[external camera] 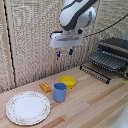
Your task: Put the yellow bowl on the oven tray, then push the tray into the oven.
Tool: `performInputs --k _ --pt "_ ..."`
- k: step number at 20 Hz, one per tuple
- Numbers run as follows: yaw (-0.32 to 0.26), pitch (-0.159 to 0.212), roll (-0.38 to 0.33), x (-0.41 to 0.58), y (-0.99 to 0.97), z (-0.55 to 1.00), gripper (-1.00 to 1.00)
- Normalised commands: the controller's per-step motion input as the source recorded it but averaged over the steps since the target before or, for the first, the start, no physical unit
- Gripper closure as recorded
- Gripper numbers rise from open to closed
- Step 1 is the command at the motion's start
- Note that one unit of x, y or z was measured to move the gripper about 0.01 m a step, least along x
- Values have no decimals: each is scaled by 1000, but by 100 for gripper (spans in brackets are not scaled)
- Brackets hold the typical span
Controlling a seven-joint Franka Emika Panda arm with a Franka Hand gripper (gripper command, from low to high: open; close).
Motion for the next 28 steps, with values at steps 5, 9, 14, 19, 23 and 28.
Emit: performInputs --k 5,9,14,19,23,28 --pt "-80 44 -8 0 -301 -269 -100" --pt "-89 53 -39 0 -286 -330 -100" --pt "-34 49 -36 0 -287 -298 -100" --pt "-4 30 -46 0 -226 -357 -100" --pt "0 42 -80 0 -171 -392 -100" --pt "0 4 -92 21 -97 -457 -100"
